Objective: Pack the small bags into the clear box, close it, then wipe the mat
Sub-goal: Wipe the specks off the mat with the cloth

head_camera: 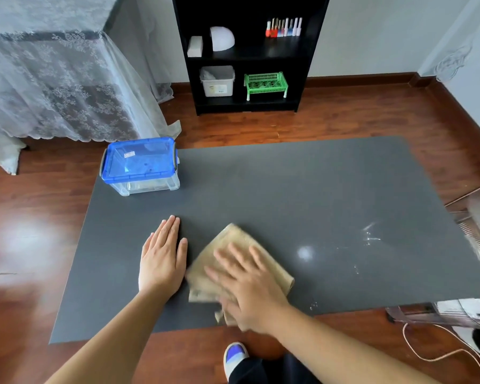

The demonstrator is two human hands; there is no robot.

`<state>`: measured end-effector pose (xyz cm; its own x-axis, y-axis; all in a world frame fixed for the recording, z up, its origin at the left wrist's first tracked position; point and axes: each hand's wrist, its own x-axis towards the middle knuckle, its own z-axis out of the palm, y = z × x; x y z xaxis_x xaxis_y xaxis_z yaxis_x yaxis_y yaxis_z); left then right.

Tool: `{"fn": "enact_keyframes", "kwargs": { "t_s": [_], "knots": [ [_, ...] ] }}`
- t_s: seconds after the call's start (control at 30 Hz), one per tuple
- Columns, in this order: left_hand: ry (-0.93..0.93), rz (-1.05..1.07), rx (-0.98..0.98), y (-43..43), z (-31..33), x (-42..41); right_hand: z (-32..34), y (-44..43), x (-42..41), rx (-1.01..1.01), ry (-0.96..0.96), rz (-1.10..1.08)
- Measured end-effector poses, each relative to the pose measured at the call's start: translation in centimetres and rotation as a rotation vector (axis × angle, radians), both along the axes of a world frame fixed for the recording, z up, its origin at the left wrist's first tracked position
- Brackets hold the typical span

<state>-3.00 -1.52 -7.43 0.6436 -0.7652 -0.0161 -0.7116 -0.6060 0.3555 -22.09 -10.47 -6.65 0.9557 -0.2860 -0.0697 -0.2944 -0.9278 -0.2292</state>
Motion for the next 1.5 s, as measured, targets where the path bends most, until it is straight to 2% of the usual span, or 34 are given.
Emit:
{"fn": "enact_keyframes", "kwargs": {
  "t_s": [0.07,0.1,0.17,0.27,0.33,0.4,0.43,0.47,0.53,0.67,0.73,0.8,0.87,0.97,1.03,1.1,1.13,1.2,1.23,1.3,1.4,1.5],
  "knots": [
    [0.0,-0.01,0.003,0.0,0.0,0.1,0.0,-0.6,-2.9,0.004,0.001,0.226],
    [-0.002,-0.016,0.007,0.0,0.0,0.1,0.0,-2.2,-4.4,-0.002,0.001,0.258],
    [-0.005,-0.017,0.014,0.1,-0.2,0.1,0.4,-6.0,-7.3,0.014,0.019,0.137],
    [-0.019,-0.012,0.034,0.1,-0.4,0.0,0.6,-12.1,-12.1,-0.025,0.028,-0.294],
    [-0.028,-0.013,0.041,0.1,-0.5,0.1,0.5,-14.8,-13.9,-0.098,0.029,-0.684],
    [-0.041,-0.014,0.05,0.0,-0.6,0.2,0.7,-15.3,-12.7,-0.046,0.045,-1.089],
    [-0.047,-0.016,0.057,0.0,-0.6,0.2,1.0,-14.6,-11.2,0.032,0.048,-1.239],
    [-0.053,-0.019,0.064,0.0,-0.6,0.2,1.3,-13.4,-9.4,0.09,0.053,-1.295],
    [-0.059,-0.021,0.071,0.0,-0.6,0.1,0.8,-9.7,-6.1,0.069,0.043,-1.108],
    [-0.044,-0.021,0.063,0.0,-0.3,-0.1,-0.3,0.5,-2.4,0.016,-0.025,-0.247],
    [-0.042,-0.023,0.061,-0.1,-0.1,-0.2,-0.6,2.8,-2.8,0.018,-0.016,0.059],
    [-0.042,-0.023,0.07,-0.1,0.1,-0.3,-0.6,1.2,-4.1,0.036,-0.042,0.169],
    [-0.042,-0.02,0.078,-0.2,0.2,-0.3,-0.2,-1.8,-6.0,0.03,-0.031,0.129],
    [-0.051,-0.022,0.09,-0.3,0.3,-0.6,0.6,-7.7,-11.1,0.007,-0.02,-0.201],
    [-0.056,-0.022,0.1,-0.3,0.3,-0.6,0.7,-11.7,-15.7,-0.024,-0.047,-0.505],
    [-0.06,-0.026,0.108,-0.3,0.2,-0.6,0.7,-14.6,-19.1,-0.09,0.006,-0.844],
    [-0.061,-0.024,0.108,-0.3,0.1,-0.6,0.8,-15.3,-19.6,-0.072,0.044,-1.034],
    [-0.057,-0.012,0.107,-0.4,0.0,-0.8,0.7,-14.9,-17.7,0.014,-0.012,-1.376],
    [-0.055,-0.004,0.107,-0.4,0.0,-1.0,0.9,-13.9,-15.7,0.072,-0.059,-1.458],
    [-0.055,0.002,0.108,-0.6,-0.1,-1.5,0.6,-10.9,-11.5,0.082,-0.067,-1.314],
    [-0.045,-0.015,0.106,-1.3,0.0,-2.2,-0.4,-3.7,-6.5,0.005,-0.069,-0.754],
    [-0.035,-0.044,0.104,-2.1,0.0,-3.1,-0.6,0.0,-6.3,-0.011,-0.027,-0.214]
  ]
}}
